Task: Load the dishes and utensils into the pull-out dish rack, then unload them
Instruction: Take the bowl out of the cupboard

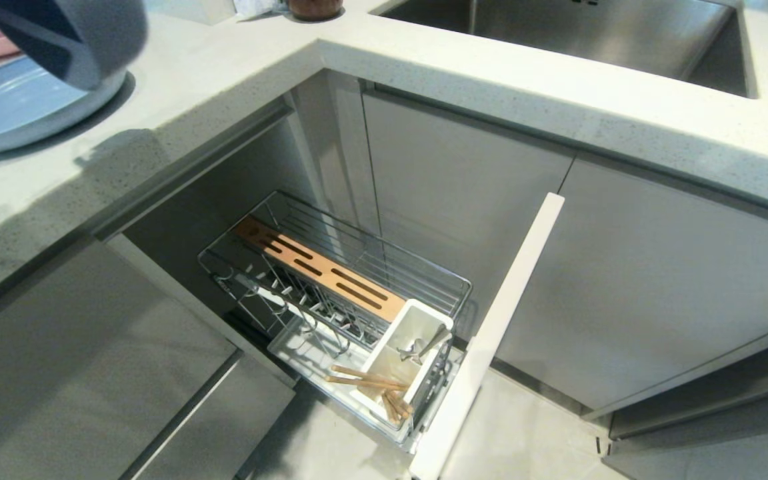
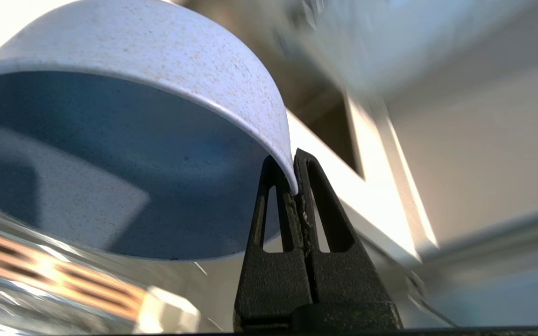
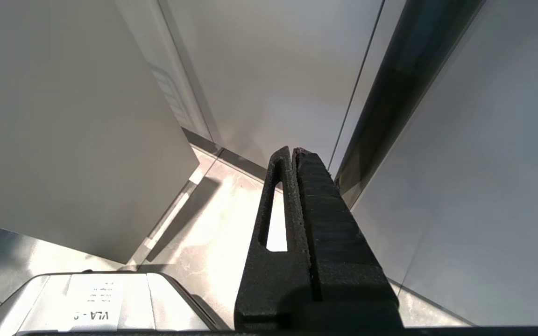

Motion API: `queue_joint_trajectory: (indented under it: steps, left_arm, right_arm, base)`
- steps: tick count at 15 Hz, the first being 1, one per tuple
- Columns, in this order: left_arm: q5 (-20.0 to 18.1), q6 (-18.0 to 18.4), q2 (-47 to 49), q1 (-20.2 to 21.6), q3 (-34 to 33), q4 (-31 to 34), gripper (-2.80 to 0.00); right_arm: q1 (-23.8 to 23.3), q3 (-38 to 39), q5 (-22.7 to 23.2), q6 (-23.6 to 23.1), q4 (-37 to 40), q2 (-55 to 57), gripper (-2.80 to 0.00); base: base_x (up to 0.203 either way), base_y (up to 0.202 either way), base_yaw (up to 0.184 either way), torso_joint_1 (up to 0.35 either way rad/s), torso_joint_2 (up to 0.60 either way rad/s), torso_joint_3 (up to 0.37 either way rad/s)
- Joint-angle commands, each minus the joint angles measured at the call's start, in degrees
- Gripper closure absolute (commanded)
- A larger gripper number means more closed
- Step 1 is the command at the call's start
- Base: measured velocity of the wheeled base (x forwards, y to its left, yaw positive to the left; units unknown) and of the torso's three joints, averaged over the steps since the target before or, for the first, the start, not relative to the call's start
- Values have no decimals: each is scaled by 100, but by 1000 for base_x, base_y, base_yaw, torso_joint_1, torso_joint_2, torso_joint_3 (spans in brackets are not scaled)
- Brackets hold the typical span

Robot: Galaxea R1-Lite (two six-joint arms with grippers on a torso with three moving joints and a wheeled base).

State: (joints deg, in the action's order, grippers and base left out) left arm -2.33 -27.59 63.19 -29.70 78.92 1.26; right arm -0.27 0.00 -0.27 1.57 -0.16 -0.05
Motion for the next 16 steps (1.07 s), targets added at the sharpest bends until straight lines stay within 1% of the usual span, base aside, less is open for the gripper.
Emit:
queue_joint_trajectory:
  steps: [1, 4, 5, 6, 8, 9, 13, 15, 16]
  left_arm:
    - [-338, 159, -482, 1269, 69, 28, 0]
    - [-850, 543, -617, 3000, 102, 261, 0]
    - [-1006, 644, -683, 3443, 108, 323, 0]
    - [-1146, 785, -769, 3712, 119, 398, 0]
    - [-1175, 934, -769, 3998, 282, 696, 0]
    - [-1174, 969, -689, 4168, 540, 1048, 0]
    - [-1112, 1030, -149, 4566, 1871, 3007, 0]
    - [-927, 1035, 247, 4639, 2327, 3570, 0]
    - [-802, 1038, 463, 4641, 2508, 3738, 0]
  right_arm:
    - [0, 9, 0, 1, -2, -21, 0]
    - [0, 9, 0, 1, -2, -21, 0]
    - [0, 9, 0, 1, -2, -21, 0]
    - [0, 9, 0, 1, -2, -21, 0]
    - [0, 9, 0, 1, -2, -21, 0]
    - [0, 9, 0, 1, -2, -19, 0]
    - [0, 9, 0, 1, -2, -21, 0]
    - [0, 9, 0, 1, -2, -21, 0]
    - [0, 9, 0, 1, -2, -21, 0]
  base:
    - [0, 0, 0, 0, 0, 0]
    - [0, 0, 0, 0, 0, 0]
    - [0, 0, 0, 0, 0, 0]
    - [0, 0, 0, 0, 0, 0]
    - [0, 0, 0, 0, 0, 0]
    - [0, 0, 0, 0, 0, 0]
    - [0, 0, 0, 0, 0, 0]
    - [0, 0, 0, 0, 0, 0]
    - [0, 0, 0, 0, 0, 0]
